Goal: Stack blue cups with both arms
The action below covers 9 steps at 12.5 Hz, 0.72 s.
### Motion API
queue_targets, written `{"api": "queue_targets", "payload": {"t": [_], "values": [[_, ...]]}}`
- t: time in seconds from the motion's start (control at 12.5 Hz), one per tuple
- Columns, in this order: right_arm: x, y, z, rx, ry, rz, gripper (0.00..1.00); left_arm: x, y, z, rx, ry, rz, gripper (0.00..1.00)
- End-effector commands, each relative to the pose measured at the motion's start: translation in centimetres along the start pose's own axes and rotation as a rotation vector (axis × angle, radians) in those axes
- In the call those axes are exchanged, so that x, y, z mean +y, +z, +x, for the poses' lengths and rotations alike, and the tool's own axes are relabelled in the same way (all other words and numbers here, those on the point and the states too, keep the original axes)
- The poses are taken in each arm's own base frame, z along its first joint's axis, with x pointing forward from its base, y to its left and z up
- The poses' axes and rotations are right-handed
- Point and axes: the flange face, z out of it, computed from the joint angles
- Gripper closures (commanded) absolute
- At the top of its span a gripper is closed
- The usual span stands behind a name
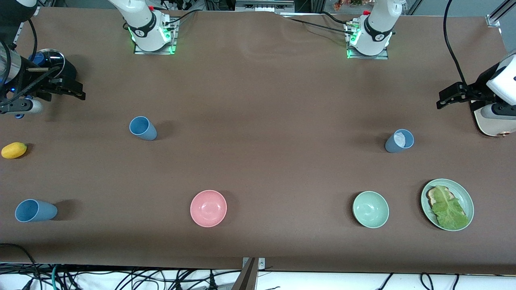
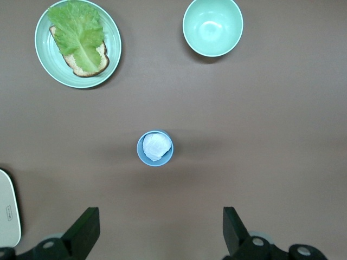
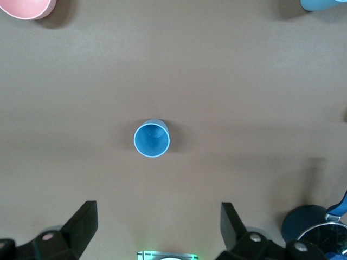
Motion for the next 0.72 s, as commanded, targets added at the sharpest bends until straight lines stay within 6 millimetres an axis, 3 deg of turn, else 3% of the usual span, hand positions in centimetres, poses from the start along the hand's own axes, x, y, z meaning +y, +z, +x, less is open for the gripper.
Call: {"api": "queue_targets", "payload": {"t": [0.0,0.32,0.56,0.64], "values": [[0.2,0.0,0.2,-0.014,-0.009,0.014,0.0,-0.2,-0.4,0.0,0.003,-0.005,0.001,0.0],[1.0,0.5,0.8,-0.012,0.019,0.016,0.0,-0.2,-0.3,0.1,0.002,-0.005,0.001,0.0],[0.8,5.2,3.7,-0.073,0.01,0.006,0.0,-0.1,-0.3,0.1,0.002,-0.003,0.001,0.0],[1.1,6.3,3.7,-0.079,0.004,0.012,0.0,-0.1,-0.3,0.1,0.002,-0.003,0.001,0.0]]}}
